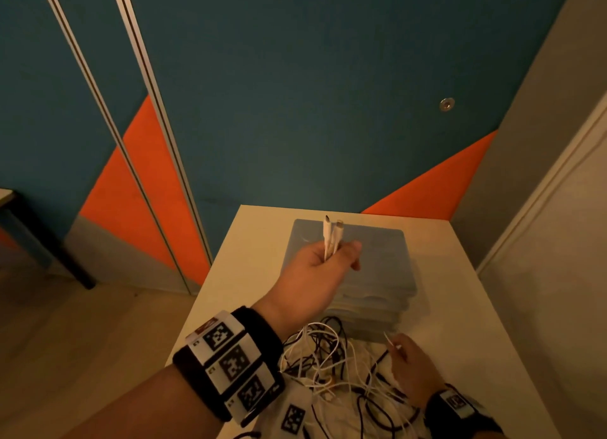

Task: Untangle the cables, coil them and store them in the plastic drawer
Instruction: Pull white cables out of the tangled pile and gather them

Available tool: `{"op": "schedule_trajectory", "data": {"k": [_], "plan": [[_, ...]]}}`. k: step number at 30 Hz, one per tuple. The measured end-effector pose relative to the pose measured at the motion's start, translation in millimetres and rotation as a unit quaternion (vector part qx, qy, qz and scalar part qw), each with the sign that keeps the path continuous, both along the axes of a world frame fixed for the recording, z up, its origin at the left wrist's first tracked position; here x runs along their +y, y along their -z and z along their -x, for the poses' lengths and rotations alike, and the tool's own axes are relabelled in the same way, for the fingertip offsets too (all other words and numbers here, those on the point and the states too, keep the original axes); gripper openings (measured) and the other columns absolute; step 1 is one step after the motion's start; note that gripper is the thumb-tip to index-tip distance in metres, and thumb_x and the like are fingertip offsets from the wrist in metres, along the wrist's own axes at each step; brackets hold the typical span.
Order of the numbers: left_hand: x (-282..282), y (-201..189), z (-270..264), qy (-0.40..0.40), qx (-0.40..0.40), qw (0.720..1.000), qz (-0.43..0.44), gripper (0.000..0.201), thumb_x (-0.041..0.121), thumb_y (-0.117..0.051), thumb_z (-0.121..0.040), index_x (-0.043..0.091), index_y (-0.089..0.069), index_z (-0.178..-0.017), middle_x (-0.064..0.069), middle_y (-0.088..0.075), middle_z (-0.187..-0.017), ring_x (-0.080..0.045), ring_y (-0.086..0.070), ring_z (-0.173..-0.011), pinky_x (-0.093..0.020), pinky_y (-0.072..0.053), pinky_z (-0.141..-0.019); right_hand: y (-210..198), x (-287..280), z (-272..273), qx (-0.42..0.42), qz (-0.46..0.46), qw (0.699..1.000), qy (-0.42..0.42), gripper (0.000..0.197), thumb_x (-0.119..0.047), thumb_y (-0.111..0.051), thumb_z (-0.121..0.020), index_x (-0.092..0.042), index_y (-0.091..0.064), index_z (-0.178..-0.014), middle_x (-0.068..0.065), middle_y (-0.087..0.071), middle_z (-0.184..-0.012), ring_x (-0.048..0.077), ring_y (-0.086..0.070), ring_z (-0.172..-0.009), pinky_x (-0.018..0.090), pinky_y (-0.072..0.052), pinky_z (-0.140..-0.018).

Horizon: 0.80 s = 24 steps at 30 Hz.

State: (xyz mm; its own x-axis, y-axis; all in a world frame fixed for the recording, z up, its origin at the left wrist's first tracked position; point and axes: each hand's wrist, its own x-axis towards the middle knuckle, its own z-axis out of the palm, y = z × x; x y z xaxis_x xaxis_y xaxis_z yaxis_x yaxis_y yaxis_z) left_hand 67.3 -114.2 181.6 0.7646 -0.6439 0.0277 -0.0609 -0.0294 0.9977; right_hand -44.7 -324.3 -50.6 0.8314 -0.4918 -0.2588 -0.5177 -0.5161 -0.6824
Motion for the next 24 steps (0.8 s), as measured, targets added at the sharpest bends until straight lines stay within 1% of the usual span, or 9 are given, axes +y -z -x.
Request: {"op": "schedule_trajectory", "data": {"k": [3,7,10,12,13,16,18,21,24], "plan": [[-1,2,-2,0.015,0.014,1.0,0.01,0.038,0.05,-0.05,-0.096,0.021,-0.068,-0.078,-0.002,-0.027,-0.057,-0.014,-0.022,-0.048,-0.031,-0.018,-0.049,-41,1,2,-0.107,-0.049,0.993,0.026,0.016,-0.022,-0.049,-0.099,-0.03,-0.056,-0.087,-0.002,-0.057,-0.057,0.003,-0.043,-0.045,0.03,-0.038,-0.052],[-9,2,-1,0.012,0.029,0.999,0.017,0.044,0.037,-0.042,-0.104,0.011,-0.069,-0.082,0.004,-0.032,-0.053,-0.011,-0.026,-0.048,-0.032,-0.021,-0.051,-109,11,-2,-0.246,-0.078,0.966,0.026,0.016,-0.014,-0.048,-0.099,-0.026,-0.057,-0.093,-0.018,-0.058,-0.051,-0.003,-0.052,-0.047,0.015,-0.038,-0.052],[-20,5,1,0.01,0.03,0.999,0.005,0.046,0.042,-0.041,-0.104,0.014,-0.073,-0.086,0.007,-0.034,-0.053,-0.011,-0.028,-0.048,-0.032,-0.024,-0.052,-153,25,-6,-0.329,-0.11,0.938,0.002,0.017,-0.014,-0.047,-0.099,-0.027,-0.058,-0.093,-0.004,-0.062,-0.056,0.001,-0.054,-0.049,0.017,-0.042,-0.05],[-28,8,3,0.006,0.025,1.0,-0.006,0.045,0.049,-0.044,-0.1,0.021,-0.076,-0.088,0.008,-0.034,-0.054,-0.01,-0.029,-0.048,-0.032,-0.024,-0.052,-172,35,-7,-0.352,-0.119,0.928,-0.031,0.015,-0.025,-0.049,-0.098,-0.034,-0.059,-0.091,0.011,-0.056,-0.062,0.017,-0.051,-0.054,0.031,-0.043,-0.052],[-30,8,6,0.003,0.027,1.0,-0.008,0.045,0.054,-0.046,-0.097,0.023,-0.076,-0.089,0.008,-0.034,-0.054,-0.009,-0.03,-0.047,-0.031,-0.024,-0.051,-178,40,-6,-0.361,-0.133,0.922,-0.044,0.015,-0.027,-0.049,-0.097,-0.035,-0.059,-0.09,0.012,-0.052,-0.061,0.022,-0.048,-0.055,0.034,-0.041,-0.053],[-35,3,13,-0.008,0.037,0.999,-0.017,0.053,0.065,-0.051,-0.084,0.019,-0.076,-0.093,0.013,-0.041,-0.047,-0.002,-0.039,-0.041,-0.028,-0.03,-0.051,-187,51,-8,-0.367,-0.157,0.915,-0.059,0.014,-0.026,-0.051,-0.09,-0.035,-0.061,-0.088,0.011,-0.049,-0.062,0.022,-0.045,-0.054,0.037,-0.04,-0.053],[-39,-2,16,-0.001,0.027,0.999,-0.016,0.047,0.054,-0.053,-0.09,0.013,-0.075,-0.098,0.017,-0.048,-0.042,0.003,-0.047,-0.041,-0.02,-0.035,-0.051,-188,56,-9,-0.349,-0.145,0.923,-0.077,0.014,-0.026,-0.051,-0.091,-0.034,-0.062,-0.087,0.012,-0.051,-0.061,0.019,-0.047,-0.053,0.037,-0.041,-0.053],[-43,-9,19,0.001,0.011,1.0,-0.004,0.03,0.031,-0.059,-0.097,0.005,-0.074,-0.093,0.017,-0.052,-0.044,0.004,-0.046,-0.041,-0.01,-0.036,-0.046,-182,55,-4,-0.326,-0.152,0.929,-0.092,0.018,-0.017,-0.051,-0.095,-0.027,-0.065,-0.091,0.002,-0.058,-0.061,0.013,-0.055,-0.056,0.026,-0.045,-0.055],[-43,-10,22,0.008,0.009,1.0,-0.007,0.026,0.021,-0.058,-0.098,0.001,-0.071,-0.088,0.015,-0.051,-0.042,0.003,-0.044,-0.038,-0.011,-0.034,-0.044,-189,49,-3,-0.335,-0.274,0.899,-0.057,0.027,-0.029,-0.044,-0.094,-0.022,-0.064,-0.11,0.008,-0.071,-0.087,0.021,-0.068,-0.079,0.033,-0.054,-0.069]]}}
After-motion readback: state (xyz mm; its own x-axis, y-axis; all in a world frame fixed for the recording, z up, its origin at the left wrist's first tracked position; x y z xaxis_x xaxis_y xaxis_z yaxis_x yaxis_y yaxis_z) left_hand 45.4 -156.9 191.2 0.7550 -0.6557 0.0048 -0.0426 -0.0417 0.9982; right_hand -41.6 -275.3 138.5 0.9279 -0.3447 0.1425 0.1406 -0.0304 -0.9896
